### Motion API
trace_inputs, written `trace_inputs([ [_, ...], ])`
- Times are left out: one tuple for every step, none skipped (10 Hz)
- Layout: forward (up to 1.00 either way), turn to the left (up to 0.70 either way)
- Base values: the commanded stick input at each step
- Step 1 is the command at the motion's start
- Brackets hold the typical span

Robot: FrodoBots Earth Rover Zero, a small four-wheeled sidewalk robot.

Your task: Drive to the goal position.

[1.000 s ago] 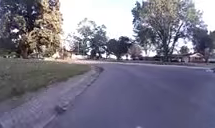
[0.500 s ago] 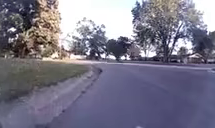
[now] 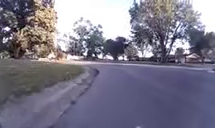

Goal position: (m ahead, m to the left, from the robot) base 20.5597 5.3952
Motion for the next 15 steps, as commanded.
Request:
trace_inputs([
  [1.00, 0.00],
  [1.00, 0.00],
  [1.00, -0.06],
  [1.00, -0.12],
  [1.00, -0.16],
  [1.00, -0.04],
  [1.00, 0.00],
  [1.00, 0.00],
  [1.00, 0.00],
  [1.00, 0.00],
  [1.00, 0.00],
  [1.00, 0.00],
  [1.00, 0.00],
  [1.00, 0.00],
  [1.00, -0.07],
])
